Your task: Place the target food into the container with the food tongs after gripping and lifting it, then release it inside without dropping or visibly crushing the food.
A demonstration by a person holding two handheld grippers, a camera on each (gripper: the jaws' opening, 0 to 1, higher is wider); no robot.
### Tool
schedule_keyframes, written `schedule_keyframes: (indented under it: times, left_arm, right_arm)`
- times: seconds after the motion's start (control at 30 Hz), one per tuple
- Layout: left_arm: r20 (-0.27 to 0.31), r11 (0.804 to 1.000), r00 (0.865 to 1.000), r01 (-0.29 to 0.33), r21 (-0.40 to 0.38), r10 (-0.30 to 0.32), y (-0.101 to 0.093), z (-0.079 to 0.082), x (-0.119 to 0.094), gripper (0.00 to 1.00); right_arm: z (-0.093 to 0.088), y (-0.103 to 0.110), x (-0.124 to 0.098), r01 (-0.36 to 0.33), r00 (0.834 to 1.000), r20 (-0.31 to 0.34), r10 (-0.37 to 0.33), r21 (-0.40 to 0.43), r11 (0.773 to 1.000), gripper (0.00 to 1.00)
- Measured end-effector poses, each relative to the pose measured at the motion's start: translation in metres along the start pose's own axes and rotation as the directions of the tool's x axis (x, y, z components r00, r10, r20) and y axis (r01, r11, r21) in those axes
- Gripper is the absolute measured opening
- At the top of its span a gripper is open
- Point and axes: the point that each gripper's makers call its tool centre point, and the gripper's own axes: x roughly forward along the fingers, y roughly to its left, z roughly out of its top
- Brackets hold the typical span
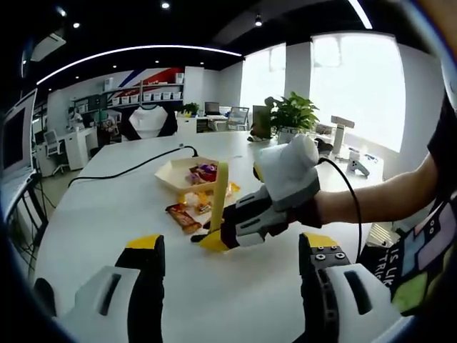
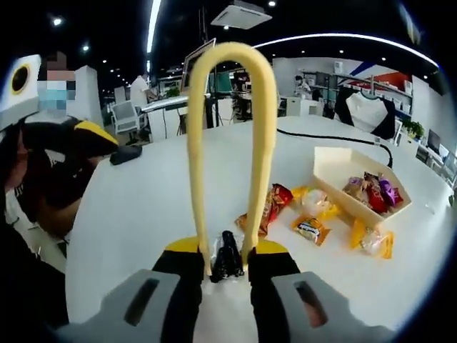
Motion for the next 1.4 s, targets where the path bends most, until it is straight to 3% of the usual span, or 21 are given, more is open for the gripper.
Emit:
schedule_keyframes:
  times: [0.13, 0.27, 0.37, 0.7, 0.77, 0.93, 1.23, 1.27, 1.4]
  left_arm:
    - [0.003, 1.000, 1.000, 0.000, 0.002, 0.000, 0.000, 0.001, 0.000, 0.81]
    - [-0.003, 1.000, 1.000, 0.003, 0.003, -0.003, -0.002, 0.001, 0.001, 0.81]
    - [0.004, 1.000, 1.000, -0.001, 0.002, 0.001, -0.001, 0.002, -0.001, 0.81]
    - [-0.011, 1.000, 1.000, 0.005, -0.003, -0.005, -0.003, -0.003, 0.001, 0.80]
    - [-0.010, 1.000, 1.000, 0.010, 0.000, -0.010, -0.005, -0.002, 0.001, 0.80]
    - [-0.008, 1.000, 1.000, 0.016, 0.002, -0.016, -0.006, -0.002, 0.002, 0.80]
    - [-0.011, 1.000, 1.000, 0.010, 0.001, -0.010, -0.004, -0.003, 0.001, 0.80]
    - [-0.013, 1.000, 1.000, 0.009, -0.001, -0.009, -0.003, -0.003, 0.002, 0.80]
    - [-0.009, 1.000, 1.000, 0.011, -0.002, -0.011, -0.003, -0.001, 0.003, 0.80]
  right_arm:
    - [0.001, -0.001, 0.002, 0.008, 1.000, 0.001, -0.008, 0.029, 1.000, 0.19]
    - [0.003, 0.003, 0.004, 0.029, 0.999, -0.036, -0.031, -0.061, 0.998, 0.19]
    - [0.001, 0.004, 0.002, 0.016, 0.999, -0.038, -0.016, -0.001, 1.000, 0.18]
    - [-0.008, 0.001, -0.013, 0.023, 0.998, -0.056, -0.024, -0.025, 0.999, 0.18]
    - [-0.003, 0.001, -0.017, 0.014, 0.999, -0.029, -0.013, 0.035, 0.999, 0.18]
    - [0.004, -0.006, -0.023, 0.044, 0.999, -0.013, -0.044, -0.020, 0.999, 0.18]
    - [0.030, -0.019, -0.032, 0.011, 1.000, 0.021, -0.012, 0.048, 0.999, 0.18]
    - [0.038, -0.021, -0.033, 0.008, 0.998, 0.058, -0.012, 0.059, 0.998, 0.18]
    - [0.064, -0.045, -0.039, 0.066, 0.994, 0.087, -0.065, -0.011, 0.998, 0.18]
